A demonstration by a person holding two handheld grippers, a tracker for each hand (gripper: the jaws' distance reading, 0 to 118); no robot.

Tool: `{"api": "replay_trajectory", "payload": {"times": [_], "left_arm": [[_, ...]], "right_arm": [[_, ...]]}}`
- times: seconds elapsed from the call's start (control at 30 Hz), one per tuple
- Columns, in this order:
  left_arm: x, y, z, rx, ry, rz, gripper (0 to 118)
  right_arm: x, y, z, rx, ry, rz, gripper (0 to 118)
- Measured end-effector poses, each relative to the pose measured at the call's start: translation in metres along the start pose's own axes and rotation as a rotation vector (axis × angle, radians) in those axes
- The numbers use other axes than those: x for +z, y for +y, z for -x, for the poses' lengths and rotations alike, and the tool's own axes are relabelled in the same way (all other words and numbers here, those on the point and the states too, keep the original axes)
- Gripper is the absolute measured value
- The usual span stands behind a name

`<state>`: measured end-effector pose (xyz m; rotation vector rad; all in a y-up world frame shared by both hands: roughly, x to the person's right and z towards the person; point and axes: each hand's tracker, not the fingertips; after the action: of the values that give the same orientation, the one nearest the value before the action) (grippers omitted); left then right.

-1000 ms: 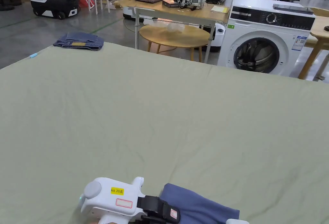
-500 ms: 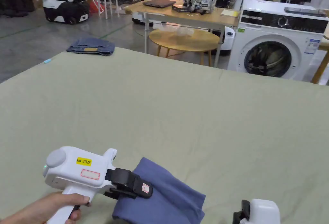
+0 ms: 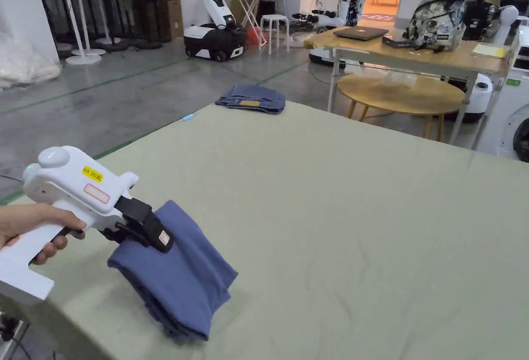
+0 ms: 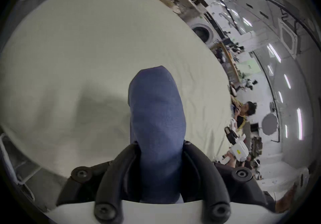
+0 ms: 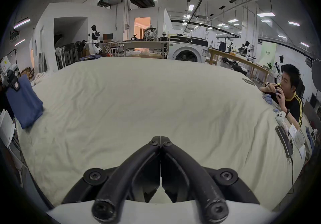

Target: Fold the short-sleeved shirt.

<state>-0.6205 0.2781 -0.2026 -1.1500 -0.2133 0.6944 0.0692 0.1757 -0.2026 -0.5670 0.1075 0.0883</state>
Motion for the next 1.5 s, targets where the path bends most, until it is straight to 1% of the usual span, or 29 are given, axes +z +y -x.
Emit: {"api": "replay_trajectory", "payload": {"times": [0.17,0.2,0.27,0.3,0.33,0.4,0.43,0.47,0.5,0.53,0.57,0.6,0.67,0.77,0.8,0.83,0.87,0.9,0.93,0.97,1.0,1.03,1.13,1.2,1.3,1.37,1.5], "left_arm": [[0.027,-0.005,0.016,0.067,0.068,-0.025,22],[0.028,-0.002,0.022,0.06,0.071,-0.018,22],[0.026,-0.006,0.022,0.046,0.144,-0.024,22],[0.023,-0.007,0.024,0.042,0.158,-0.024,23],[0.02,-0.007,0.025,0.046,0.164,-0.02,27],[0.018,-0.012,0.023,0.047,0.204,-0.033,44],[0.018,-0.013,0.021,0.043,0.234,-0.04,50],[0.026,0.006,0.037,0.032,0.283,-0.045,57],[0.029,0.007,0.038,0.018,0.324,-0.052,68],[0.032,0.008,0.038,0.01,0.365,-0.059,73],[0.037,0.009,0.038,0.002,0.418,-0.064,74],[0.043,0.019,0.053,0.001,0.449,-0.075,74],[0.053,0.024,0.055,0.011,0.503,-0.114,74],[0.049,0.023,0.052,0.013,0.509,-0.164,74],[0.044,0.021,0.052,0.009,0.507,-0.154,72],[0.028,0.006,0.036,0.007,0.494,-0.144,68],[0.009,-0.015,0.012,0.002,0.474,-0.125,61],[-0.002,-0.019,0.007,-0.008,0.463,-0.111,61],[-0.012,-0.024,0.001,-0.028,0.467,-0.11,59],[-0.024,-0.029,-0.007,-0.045,0.473,-0.113,53],[-0.027,-0.014,0.02,-0.062,0.468,-0.119,41],[-0.034,-0.016,0.015,-0.078,0.444,-0.134,34],[-0.052,-0.019,-0.005,-0.142,0.382,-0.209,20],[-0.064,-0.024,-0.033,-0.217,0.4,-0.254,12],[-0.082,-0.03,-0.067,-0.319,0.334,-0.338,5],[-0.097,-0.038,-0.096,-0.395,0.326,-0.385,5],[-0.144,-0.066,-0.154,-0.487,0.326,-0.493,2]], "right_arm": [[-0.003,-0.001,0.008,0.011,0.001,0.016,0],[-0.003,-0.001,0.01,0.016,0.001,0.018,0],[-0.004,-0.002,0.013,0.022,0.004,0.021,0],[-0.004,-0.002,0.014,0.022,0.004,0.024,0],[-0.005,-0.002,0.015,0.022,0.008,0.028,0],[-0.005,-0.002,0.017,0.024,0.01,0.029,0],[-0.005,-0.002,0.018,0.027,0.011,0.028,0],[-0.004,-0.002,0.019,0.029,0.014,0.028,0],[-0.004,-0.001,0.019,0.031,0.016,0.028,0],[-0.004,0.0,0.02,0.033,0.018,0.026,0],[-0.003,0.001,0.02,0.035,0.018,0.024,0],[-0.003,0.001,0.021,0.036,0.019,0.021,0],[-0.004,0.002,0.02,0.037,0.018,0.017,0],[-0.004,0.003,0.021,0.033,0.022,0.013,0],[-0.005,0.002,0.021,0.031,0.025,0.012,0],[-0.005,0.002,0.022,0.029,0.027,0.012,0],[-0.005,0.002,0.022,0.027,0.028,0.013,0],[-0.005,0.002,0.022,0.023,0.03,0.012,0],[-0.006,0.001,0.022,0.02,0.031,0.009,0],[-0.005,0.002,0.021,0.018,0.03,0.006,0],[-0.005,0.002,0.02,0.015,0.03,0.005,0],[-0.004,0.002,0.019,0.01,0.031,0.004,0],[-0.001,0.004,0.014,0.005,0.028,-0.005,0],[0.001,0.005,0.009,-0.001,0.023,-0.013,0],[0.004,0.007,0.001,-0.016,0.01,-0.027,0],[0.005,0.009,-0.004,-0.026,0.0,-0.034,0],[0.008,0.013,-0.016,-0.059,-0.016,-0.054,0]]}}
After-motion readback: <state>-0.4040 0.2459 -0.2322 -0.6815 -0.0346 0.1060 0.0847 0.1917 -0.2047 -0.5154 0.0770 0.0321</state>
